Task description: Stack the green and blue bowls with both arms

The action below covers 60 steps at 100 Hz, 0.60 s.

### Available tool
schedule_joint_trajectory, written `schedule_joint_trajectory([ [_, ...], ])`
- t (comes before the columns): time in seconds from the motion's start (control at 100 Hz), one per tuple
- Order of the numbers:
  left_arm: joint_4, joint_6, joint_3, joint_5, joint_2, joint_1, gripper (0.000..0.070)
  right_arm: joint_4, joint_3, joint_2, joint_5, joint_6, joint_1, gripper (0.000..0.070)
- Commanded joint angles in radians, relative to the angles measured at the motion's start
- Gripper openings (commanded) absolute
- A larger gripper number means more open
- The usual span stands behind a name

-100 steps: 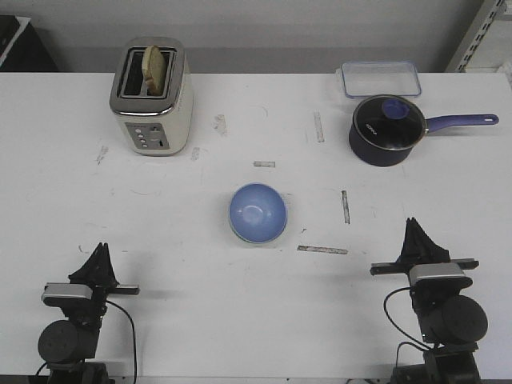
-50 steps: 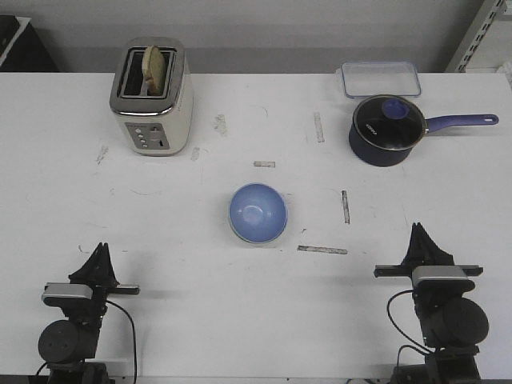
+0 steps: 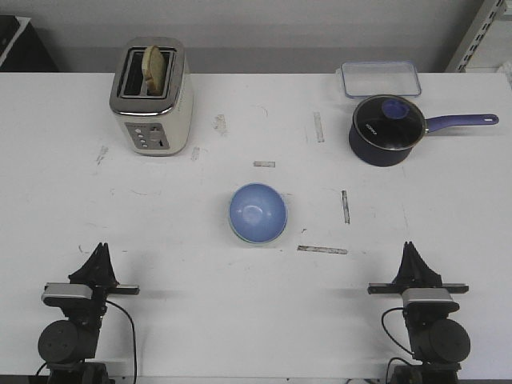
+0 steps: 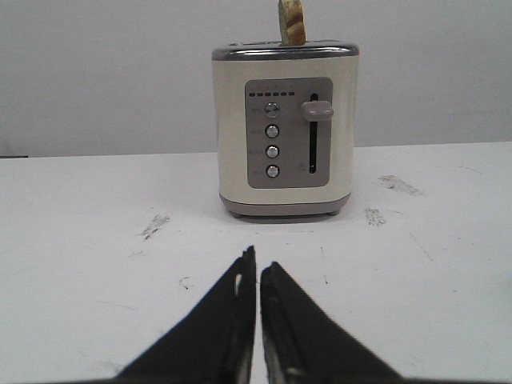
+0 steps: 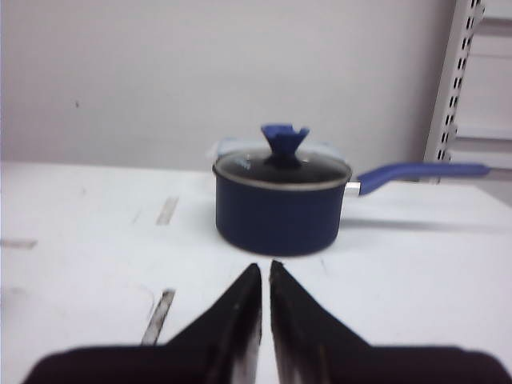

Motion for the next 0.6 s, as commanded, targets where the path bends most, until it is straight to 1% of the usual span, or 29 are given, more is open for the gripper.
schedule_joint_trajectory([
  [0.0,0.012,0.005,-0.021,-0.003,-0.002,-0.002,0.0001,0.014,-0.016,-0.019,-0.002,0.004,-0.001,0.0007],
  [0.08,0.012,0.005,-0.021,-0.003,-0.002,-0.002,0.0001,0.017,-0.053,-0.055,-0.002,0.042,-0.001,0.0007],
  [0.12,0.012,0.005,-0.021,-0.003,-0.002,-0.002,0.0001,-0.027,-0.053,-0.076,-0.003,0.060,0.000,0.0007],
  [0.16,0.012,0.005,-0.021,-0.003,-0.002,-0.002,0.0001,-0.040,-0.053,-0.072,-0.003,0.071,0.000,0.0007],
  [0.39,0.012,0.005,-0.021,-0.003,-0.002,-0.002,0.0001,-0.049,-0.053,-0.072,-0.003,0.071,0.000,0.0007],
  [0.59,0.012,0.005,-0.021,-0.003,-0.002,-0.002,0.0001,-0.027,-0.053,-0.072,-0.006,0.071,0.000,0.0007],
])
